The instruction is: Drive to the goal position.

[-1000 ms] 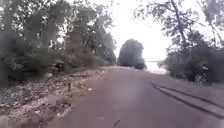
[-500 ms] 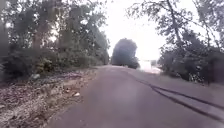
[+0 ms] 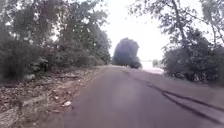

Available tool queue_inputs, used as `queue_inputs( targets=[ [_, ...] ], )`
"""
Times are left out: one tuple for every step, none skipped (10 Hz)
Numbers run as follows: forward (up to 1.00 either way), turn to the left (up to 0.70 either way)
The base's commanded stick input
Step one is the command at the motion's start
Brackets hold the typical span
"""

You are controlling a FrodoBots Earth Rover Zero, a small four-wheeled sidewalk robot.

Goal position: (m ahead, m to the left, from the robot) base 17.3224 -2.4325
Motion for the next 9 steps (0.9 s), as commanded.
queue_inputs(
  targets=[
    [1.00, 0.00],
    [1.00, 0.00],
    [1.00, 0.00],
    [1.00, 0.00],
    [1.00, 0.00],
    [1.00, 0.00],
    [1.00, 0.00],
    [1.00, 0.00],
    [1.00, 0.00]
  ],
)
